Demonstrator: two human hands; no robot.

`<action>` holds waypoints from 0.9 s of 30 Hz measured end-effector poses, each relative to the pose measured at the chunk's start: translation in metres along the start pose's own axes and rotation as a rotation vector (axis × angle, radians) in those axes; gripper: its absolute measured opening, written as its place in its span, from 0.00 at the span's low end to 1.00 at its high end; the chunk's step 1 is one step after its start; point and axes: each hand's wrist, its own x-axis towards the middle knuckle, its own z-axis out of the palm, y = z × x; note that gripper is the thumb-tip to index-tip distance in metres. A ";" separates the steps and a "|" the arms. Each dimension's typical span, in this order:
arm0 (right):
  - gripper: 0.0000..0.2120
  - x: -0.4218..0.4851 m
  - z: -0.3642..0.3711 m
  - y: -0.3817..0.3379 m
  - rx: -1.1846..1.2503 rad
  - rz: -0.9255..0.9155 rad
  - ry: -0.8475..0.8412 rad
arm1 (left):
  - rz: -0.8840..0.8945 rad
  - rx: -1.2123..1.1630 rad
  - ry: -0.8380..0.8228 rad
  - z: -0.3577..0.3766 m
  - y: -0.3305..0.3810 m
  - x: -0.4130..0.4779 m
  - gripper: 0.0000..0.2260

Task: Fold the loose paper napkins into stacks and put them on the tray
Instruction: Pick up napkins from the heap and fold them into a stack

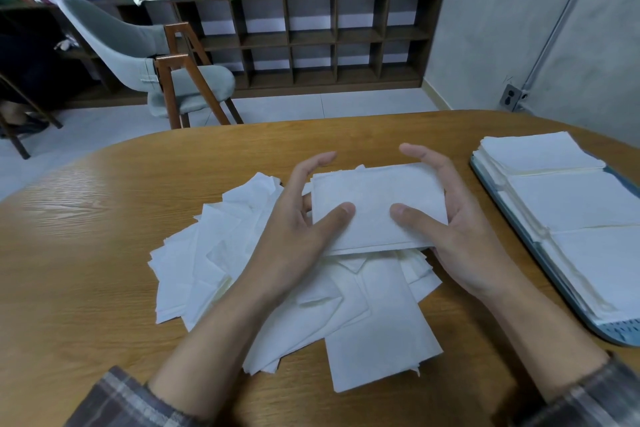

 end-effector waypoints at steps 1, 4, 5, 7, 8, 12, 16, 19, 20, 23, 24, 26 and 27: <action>0.27 -0.001 0.000 0.000 0.013 0.008 -0.026 | 0.012 0.020 0.006 0.000 -0.002 0.000 0.23; 0.21 0.000 0.000 -0.002 0.016 0.037 -0.089 | 0.047 0.048 0.019 -0.002 -0.007 0.002 0.23; 0.19 0.000 -0.001 -0.003 0.019 0.050 -0.103 | 0.065 0.049 0.018 -0.004 -0.007 0.003 0.23; 0.15 0.001 -0.002 -0.002 -0.010 0.069 -0.090 | 0.116 0.078 0.005 -0.006 -0.008 0.004 0.24; 0.13 0.001 -0.002 -0.002 -0.042 0.074 -0.060 | 0.144 0.105 0.003 -0.006 -0.008 0.004 0.24; 0.14 0.003 -0.006 0.006 -0.181 0.088 0.122 | 0.336 0.438 0.114 0.003 -0.014 0.001 0.27; 0.15 0.006 -0.008 0.009 -0.249 0.084 0.236 | 0.534 0.672 -0.107 0.008 -0.020 -0.001 0.15; 0.15 0.005 -0.007 0.010 -0.255 0.085 0.229 | 0.424 0.790 -0.506 0.013 -0.023 -0.007 0.12; 0.15 0.005 -0.007 0.010 -0.257 0.088 0.227 | 0.383 0.833 -0.565 0.014 -0.023 -0.008 0.12; 0.15 0.005 -0.007 0.010 -0.261 0.101 0.211 | 0.339 0.850 -0.615 0.013 -0.025 -0.008 0.16; 0.15 0.005 -0.006 0.010 -0.264 0.102 0.205 | 0.347 0.852 -0.621 0.013 -0.026 -0.008 0.17; 0.15 0.005 -0.006 0.010 -0.271 0.103 0.197 | 0.373 0.867 -0.613 0.014 -0.027 -0.007 0.15; 0.15 0.004 -0.006 0.010 -0.276 0.100 0.195 | 0.398 0.867 -0.594 0.015 -0.028 -0.007 0.13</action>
